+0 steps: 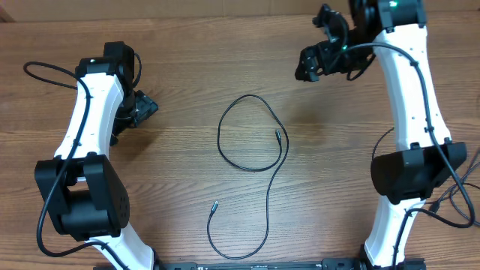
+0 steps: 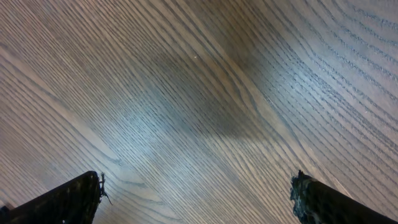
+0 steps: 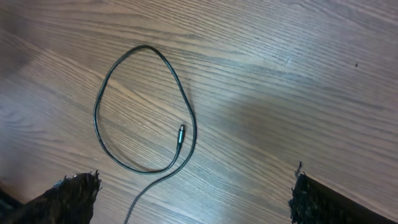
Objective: Untangle cables
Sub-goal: 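Move the right gripper back to the center cable loop and grasp it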
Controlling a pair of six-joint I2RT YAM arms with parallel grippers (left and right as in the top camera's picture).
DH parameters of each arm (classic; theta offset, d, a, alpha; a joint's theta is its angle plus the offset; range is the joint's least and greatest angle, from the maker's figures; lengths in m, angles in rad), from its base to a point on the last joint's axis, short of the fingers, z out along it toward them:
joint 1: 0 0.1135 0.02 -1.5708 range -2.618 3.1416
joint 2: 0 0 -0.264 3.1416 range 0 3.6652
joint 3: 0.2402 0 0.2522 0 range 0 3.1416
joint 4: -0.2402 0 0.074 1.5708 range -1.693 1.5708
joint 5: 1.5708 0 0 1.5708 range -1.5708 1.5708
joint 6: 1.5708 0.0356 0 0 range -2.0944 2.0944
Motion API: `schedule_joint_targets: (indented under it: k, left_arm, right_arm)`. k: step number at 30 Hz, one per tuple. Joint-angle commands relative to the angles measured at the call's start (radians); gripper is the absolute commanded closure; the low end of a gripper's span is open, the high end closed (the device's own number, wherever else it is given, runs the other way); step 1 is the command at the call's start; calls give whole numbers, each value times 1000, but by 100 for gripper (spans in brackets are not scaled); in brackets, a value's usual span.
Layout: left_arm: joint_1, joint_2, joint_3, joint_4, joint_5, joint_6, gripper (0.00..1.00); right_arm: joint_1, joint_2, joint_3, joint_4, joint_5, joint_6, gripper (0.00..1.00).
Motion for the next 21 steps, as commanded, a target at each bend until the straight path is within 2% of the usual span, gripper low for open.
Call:
schedule_joint_targets:
  k: [1,7,8,14,21]
  left_arm:
    - [-5,-3,6,-2,1,18,0]
    - [-7,-3,6,-2,1,18,1]
    - [-6,-3,6,-2,1,18,0]
    - [-6,-3,6,-2,1,18,0]
    - [-6,-3,6,-2,1,18,0]
  right_arm:
    - [23,-21,0,5,40,-34,0]
    - [56,-21,-157,71,-72,-81,2]
    - [63,-21,-198,92,-69,-82,4]
    - [102,-21,-414,273,19,-112,5]
    - [111,-21,-569,461,55,-112,7]
